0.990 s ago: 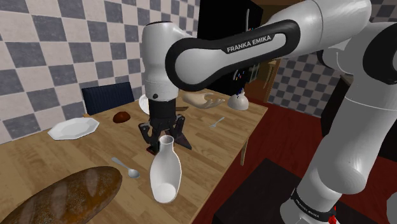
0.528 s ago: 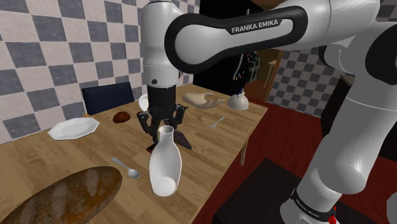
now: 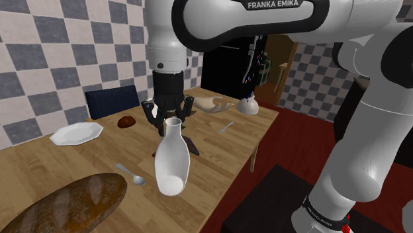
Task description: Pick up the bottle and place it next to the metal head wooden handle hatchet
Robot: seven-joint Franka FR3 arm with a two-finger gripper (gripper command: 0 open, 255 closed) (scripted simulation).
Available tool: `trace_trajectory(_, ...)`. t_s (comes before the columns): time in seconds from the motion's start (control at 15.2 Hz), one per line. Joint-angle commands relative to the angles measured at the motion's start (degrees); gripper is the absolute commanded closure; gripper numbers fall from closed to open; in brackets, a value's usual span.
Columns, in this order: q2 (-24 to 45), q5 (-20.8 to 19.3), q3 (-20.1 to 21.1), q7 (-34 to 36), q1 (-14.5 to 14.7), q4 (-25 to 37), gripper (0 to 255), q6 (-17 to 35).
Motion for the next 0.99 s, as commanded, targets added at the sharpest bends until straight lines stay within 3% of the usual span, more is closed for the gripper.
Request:
trace_trajectory(0.0,0.01,-0.01,0.02,0.07,0.02,1.57,255,-1.57)
trace_trajectory(0.92,2.85,-1.67,0.56,1.68,0.94,15.44,255,-13.08)
